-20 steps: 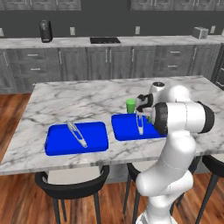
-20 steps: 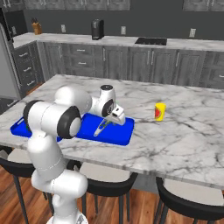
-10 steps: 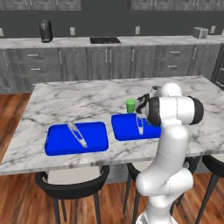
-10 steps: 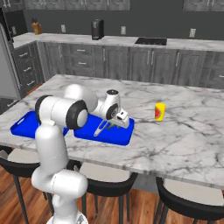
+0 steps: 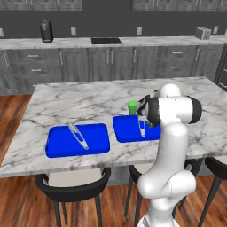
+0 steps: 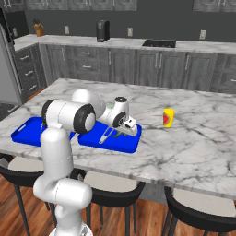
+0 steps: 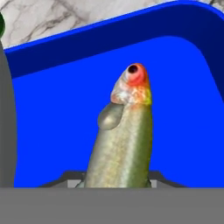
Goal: Gather the corn and cucumber from the fridge and place them on a tray on the dining counter. Then gather the steak and fish from the fridge and place them on the other tray.
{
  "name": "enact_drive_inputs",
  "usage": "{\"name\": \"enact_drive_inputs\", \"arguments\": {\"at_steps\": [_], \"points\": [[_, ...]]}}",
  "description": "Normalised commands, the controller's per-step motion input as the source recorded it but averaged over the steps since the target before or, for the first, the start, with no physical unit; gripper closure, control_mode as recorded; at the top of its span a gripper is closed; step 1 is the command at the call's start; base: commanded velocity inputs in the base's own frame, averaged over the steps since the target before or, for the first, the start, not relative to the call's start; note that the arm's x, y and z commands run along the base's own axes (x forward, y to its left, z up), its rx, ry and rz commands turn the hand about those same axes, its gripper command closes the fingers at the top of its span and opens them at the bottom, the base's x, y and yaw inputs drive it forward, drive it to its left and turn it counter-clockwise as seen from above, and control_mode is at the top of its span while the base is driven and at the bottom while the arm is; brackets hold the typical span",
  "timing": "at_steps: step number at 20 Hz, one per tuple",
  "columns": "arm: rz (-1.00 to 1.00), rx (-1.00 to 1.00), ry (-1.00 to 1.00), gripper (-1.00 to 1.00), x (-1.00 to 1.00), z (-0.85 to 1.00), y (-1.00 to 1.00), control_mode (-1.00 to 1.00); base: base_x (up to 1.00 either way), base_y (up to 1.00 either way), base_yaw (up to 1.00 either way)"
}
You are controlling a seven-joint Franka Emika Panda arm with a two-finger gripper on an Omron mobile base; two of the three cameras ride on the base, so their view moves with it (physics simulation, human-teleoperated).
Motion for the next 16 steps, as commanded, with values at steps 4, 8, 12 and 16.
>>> {"name": "enact_drive_inputs", "arguments": {"at_steps": [4,8,12,16], "points": [[0.03,0.01,0.0,-1.0,0.05,-0.21,-0.05,-1.0,0.0,0.0,0.0],[0.02,0.01,0.0,-1.0,-0.04,-0.03,0.0,-1.0,0.0,0.0,0.0],[0.0,0.01,0.0,-1.0,-0.2,0.01,0.0,-1.0,0.0,0.0,0.0],[0.0,0.02,0.0,-1.0,-0.35,0.14,0.0,-1.0,0.0,0.0,0.0]]}}
